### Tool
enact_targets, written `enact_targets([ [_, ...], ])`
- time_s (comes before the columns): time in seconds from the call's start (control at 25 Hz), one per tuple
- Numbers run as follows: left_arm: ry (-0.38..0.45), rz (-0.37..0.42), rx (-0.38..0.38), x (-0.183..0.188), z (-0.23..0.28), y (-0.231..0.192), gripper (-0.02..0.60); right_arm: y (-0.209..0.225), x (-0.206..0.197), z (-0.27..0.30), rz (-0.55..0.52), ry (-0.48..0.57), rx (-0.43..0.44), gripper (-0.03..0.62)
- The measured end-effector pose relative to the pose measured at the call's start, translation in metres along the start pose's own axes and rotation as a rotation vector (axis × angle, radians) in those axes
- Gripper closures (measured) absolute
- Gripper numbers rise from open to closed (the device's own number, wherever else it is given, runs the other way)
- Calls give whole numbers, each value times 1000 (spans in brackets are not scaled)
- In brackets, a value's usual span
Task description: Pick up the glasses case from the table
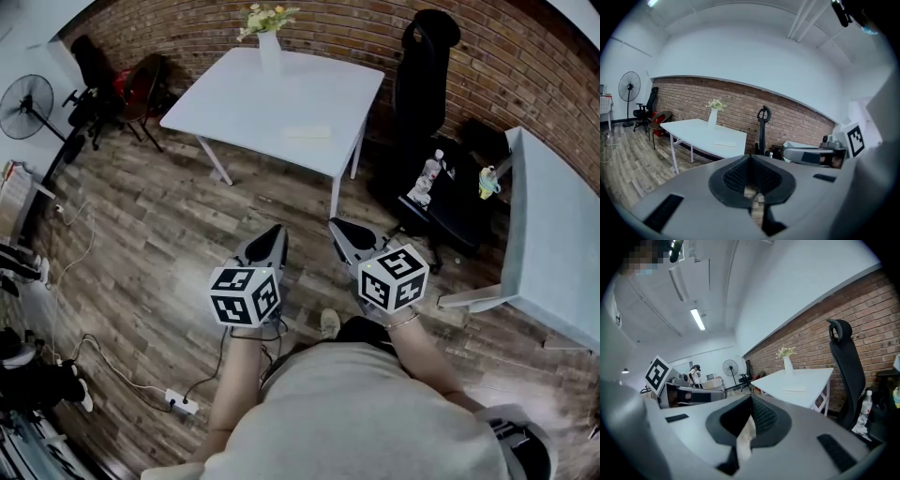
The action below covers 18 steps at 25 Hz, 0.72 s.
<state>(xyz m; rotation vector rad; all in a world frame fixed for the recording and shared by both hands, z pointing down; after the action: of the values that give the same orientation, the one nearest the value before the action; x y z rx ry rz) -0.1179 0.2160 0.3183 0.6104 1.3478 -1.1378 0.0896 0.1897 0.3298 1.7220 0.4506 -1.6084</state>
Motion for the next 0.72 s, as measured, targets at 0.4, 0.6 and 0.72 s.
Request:
enact_targets([
  [0.4, -48, -26, -31, 1, 59, -1, 571, 55, 3, 20, 64, -4, -13, 595],
  [0.6, -91, -43, -41, -2, 78, -11, 571, 70, 0, 33, 88, -16, -9, 595],
  [0.72, -92, -42, -43, 1, 94, -23, 571, 81, 0, 45, 89, -9, -18, 595],
])
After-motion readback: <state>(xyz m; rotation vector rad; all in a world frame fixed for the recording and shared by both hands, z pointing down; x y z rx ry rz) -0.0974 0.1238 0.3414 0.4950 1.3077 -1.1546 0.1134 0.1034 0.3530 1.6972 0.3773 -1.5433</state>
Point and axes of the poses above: the fingertips, and each gripper's own axes: z forward along the fingers, y to its right, x out of its top, the point moved 10 cm from there along -z, backward along the fingers, and after that the axes turned 11 degrees about y, right-handed, at the moved point
